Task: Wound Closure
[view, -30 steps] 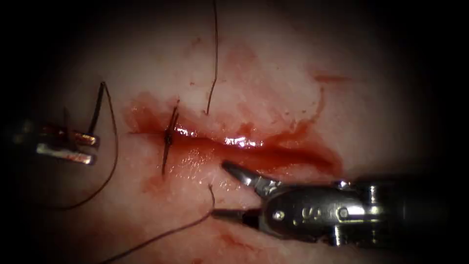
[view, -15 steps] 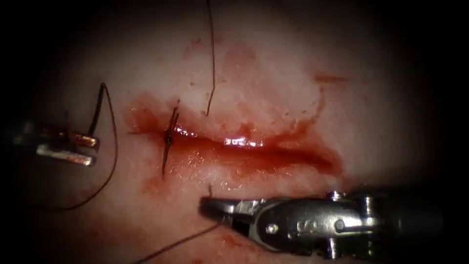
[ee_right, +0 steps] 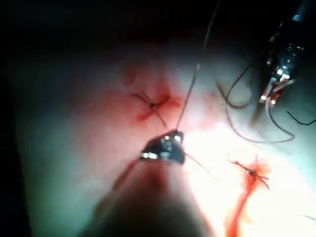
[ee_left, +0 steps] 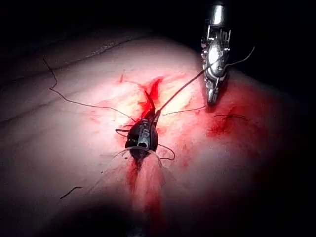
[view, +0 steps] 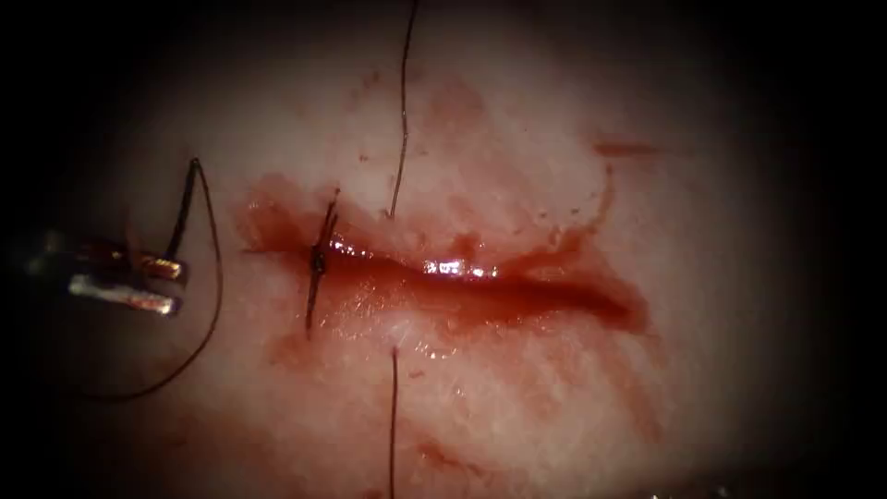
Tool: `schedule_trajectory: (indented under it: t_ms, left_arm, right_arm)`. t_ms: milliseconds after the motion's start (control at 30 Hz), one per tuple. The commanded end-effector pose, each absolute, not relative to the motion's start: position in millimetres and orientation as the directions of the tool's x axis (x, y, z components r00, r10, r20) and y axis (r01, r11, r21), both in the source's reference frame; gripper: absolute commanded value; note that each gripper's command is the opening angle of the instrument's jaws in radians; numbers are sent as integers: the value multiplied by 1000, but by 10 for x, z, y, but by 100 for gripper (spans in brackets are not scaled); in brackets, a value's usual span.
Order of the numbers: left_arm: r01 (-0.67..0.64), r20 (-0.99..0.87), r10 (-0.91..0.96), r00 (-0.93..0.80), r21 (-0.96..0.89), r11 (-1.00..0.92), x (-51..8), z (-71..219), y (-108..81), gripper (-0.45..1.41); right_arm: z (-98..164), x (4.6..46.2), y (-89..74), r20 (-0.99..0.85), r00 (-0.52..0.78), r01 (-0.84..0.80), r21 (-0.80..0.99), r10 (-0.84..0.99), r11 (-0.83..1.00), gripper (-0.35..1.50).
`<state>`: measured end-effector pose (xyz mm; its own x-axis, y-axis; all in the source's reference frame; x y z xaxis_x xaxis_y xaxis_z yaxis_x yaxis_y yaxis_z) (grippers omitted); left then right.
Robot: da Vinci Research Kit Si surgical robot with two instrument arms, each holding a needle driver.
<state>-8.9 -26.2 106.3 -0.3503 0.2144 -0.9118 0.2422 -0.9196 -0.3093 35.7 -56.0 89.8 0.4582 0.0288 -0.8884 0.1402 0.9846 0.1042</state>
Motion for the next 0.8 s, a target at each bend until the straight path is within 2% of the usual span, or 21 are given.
schedule_trajectory:
  t_ms: [33, 133, 167, 200, 233, 267, 500, 800]
  left_arm:
    - [244, -912, 215, -350, -310, -919, -94, 1069, -265, -45]
    - [244, -912, 214, -350, -309, -919, -94, 1069, -265, -45]
    - [244, -912, 214, -349, -309, -919, -94, 1069, -265, -45]
    - [245, -911, 213, -352, -310, -919, -94, 1069, -265, -45]
    - [246, -912, 213, -352, -310, -919, -94, 1069, -265, -45]
    - [246, -912, 213, -352, -310, -919, -94, 1069, -265, -45]
    - [257, -907, 205, -367, -311, -915, -91, 1068, -266, -45]
    - [256, -907, 203, -368, -309, -916, -93, 1070, -268, -45]
  right_arm:
    - [894, 361, -570, -898, 440, 171, 109, 23, 979, -35]
    - [888, 359, -573, -920, 392, 208, 108, 19, 972, -35]
    - [889, 358, -570, -924, 382, 192, 99, 19, 976, -23]
    - [890, 357, -566, -926, 377, 162, 93, 26, 982, 25]
    - [894, 353, -556, -923, 382, 91, 77, 37, 993, 104]
    - [896, 350, -551, -920, 389, 69, 72, 39, 995, 114]
    - [927, 318, -513, -902, 429, -4, 59, 55, 998, 111]
    - [957, 332, -484, -881, 467, -53, 50, 69, 997, 109]
